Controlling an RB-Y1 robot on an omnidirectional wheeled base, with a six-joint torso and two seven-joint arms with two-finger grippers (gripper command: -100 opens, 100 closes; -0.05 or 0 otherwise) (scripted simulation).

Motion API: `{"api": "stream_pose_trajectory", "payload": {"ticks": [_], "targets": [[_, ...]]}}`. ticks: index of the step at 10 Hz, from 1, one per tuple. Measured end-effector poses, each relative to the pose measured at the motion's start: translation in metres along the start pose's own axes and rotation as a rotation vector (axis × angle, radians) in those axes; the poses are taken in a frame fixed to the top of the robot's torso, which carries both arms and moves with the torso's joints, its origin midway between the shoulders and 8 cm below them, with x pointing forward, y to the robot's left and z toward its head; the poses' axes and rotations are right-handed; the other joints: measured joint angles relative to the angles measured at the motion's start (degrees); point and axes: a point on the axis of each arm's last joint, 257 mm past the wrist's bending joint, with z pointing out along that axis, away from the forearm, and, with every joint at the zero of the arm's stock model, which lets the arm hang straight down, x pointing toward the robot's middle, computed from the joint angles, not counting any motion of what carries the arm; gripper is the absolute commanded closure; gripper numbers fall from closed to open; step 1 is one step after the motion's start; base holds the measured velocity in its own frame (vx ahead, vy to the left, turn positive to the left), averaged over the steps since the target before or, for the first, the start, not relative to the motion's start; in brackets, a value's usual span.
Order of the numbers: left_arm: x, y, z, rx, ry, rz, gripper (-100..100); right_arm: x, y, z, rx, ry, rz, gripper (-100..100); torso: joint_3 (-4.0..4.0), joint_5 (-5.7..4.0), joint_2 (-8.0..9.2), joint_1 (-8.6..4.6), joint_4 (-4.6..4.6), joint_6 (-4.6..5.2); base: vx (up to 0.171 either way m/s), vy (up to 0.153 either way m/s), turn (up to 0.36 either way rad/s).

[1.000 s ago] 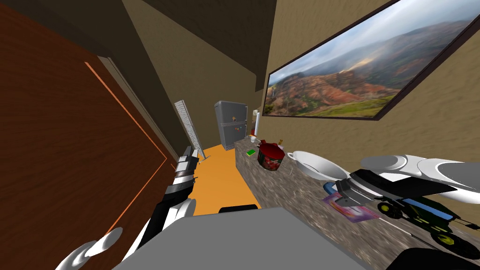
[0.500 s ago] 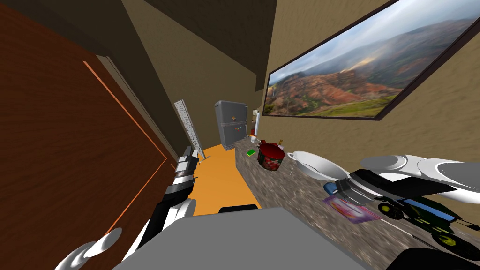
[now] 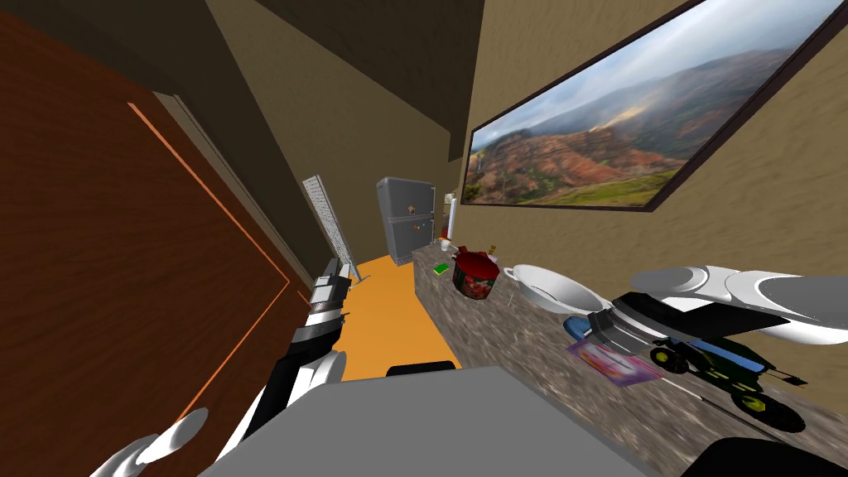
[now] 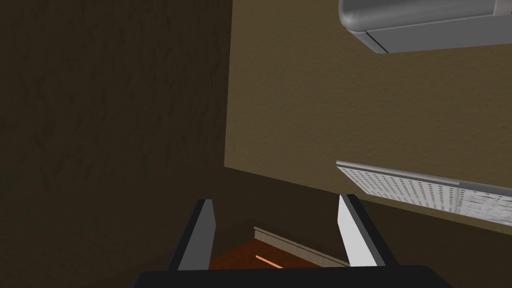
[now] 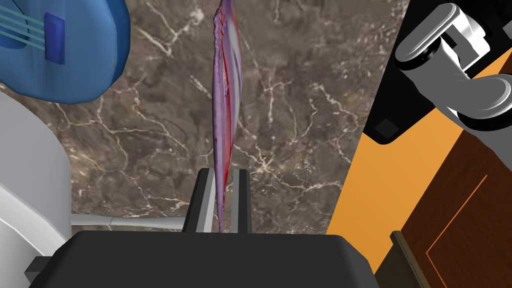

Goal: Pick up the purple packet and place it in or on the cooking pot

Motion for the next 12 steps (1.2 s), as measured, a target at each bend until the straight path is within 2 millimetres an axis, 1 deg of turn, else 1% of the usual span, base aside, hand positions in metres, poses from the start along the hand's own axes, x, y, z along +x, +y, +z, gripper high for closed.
{"api": "stream_pose_trajectory", "payload": {"ticks": [7,10,11,12], "targets": [[0.000,0.000,0.000,0.000,0.000,0.000,0,0.026,0.002,-0.016,-0.049,0.016,0.119,100,0.00,0.00,0.02,-0.03,-0.02,-0.03,-0.031,-0.013,0.153],[0.000,0.000,0.000,0.000,0.000,0.000,0,0.043,0.000,-0.030,-0.062,0.021,0.191,100,-0.02,-0.02,0.00,-0.10,-0.03,-0.03,-0.039,-0.022,0.203],[0.000,0.000,0.000,0.000,0.000,0.000,0,0.048,-0.002,-0.033,-0.065,0.023,0.216,100,-0.01,-0.02,0.01,-0.10,-0.03,-0.02,-0.027,-0.013,0.052],[0.000,0.000,0.000,0.000,0.000,0.000,0,0.050,-0.002,-0.037,-0.067,0.023,0.230,100,-0.01,-0.01,0.00,-0.06,-0.03,0.04,-0.025,-0.011,0.105]]}}
